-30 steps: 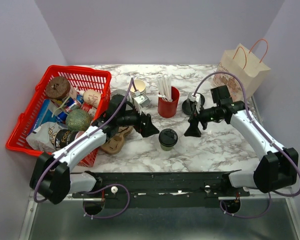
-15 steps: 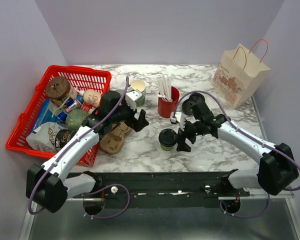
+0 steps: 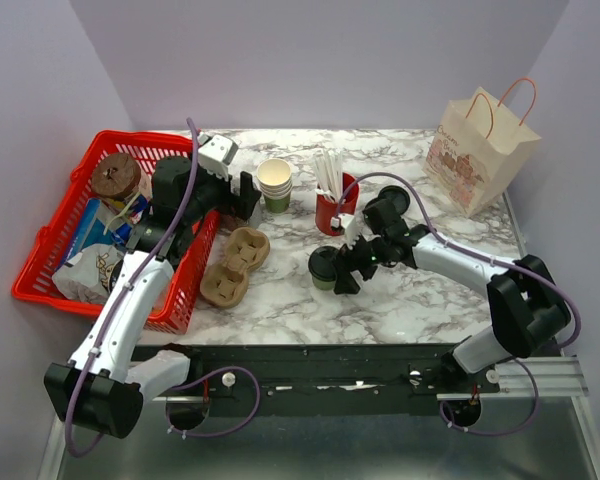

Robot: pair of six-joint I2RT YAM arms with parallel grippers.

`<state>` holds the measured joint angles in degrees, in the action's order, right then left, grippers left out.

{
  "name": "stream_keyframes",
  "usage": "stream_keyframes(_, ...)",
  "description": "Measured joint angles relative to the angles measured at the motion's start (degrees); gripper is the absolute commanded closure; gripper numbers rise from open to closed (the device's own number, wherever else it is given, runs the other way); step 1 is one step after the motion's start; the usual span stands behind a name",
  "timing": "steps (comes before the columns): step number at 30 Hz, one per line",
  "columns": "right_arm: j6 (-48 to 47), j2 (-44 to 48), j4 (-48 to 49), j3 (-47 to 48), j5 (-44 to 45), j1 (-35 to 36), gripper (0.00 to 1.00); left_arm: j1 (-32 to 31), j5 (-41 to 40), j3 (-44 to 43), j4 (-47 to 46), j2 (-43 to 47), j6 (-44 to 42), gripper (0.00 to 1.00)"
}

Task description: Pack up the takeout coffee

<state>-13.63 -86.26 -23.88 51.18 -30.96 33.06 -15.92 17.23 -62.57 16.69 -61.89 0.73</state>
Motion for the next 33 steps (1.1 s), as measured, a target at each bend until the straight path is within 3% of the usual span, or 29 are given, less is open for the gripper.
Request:
stream_keyframes(6,4.94,-2.75,8.41,0.11,0.31,0.00,0.03,4.52,-0.11,0.00,0.98,-0.02,1.64,0.02)
stream_keyframes(17,14.40,-10.58,21.03,2.49,3.89,0.00,0.04,7.06,-0.04,0.00,1.46,-0.55,4.33,0.02)
stream_keyframes(33,23.61,-13.18,26.88,4.04,7.08,0.00,0.01,7.37,1.73,2.49,2.01,-0.59,4.63,0.02)
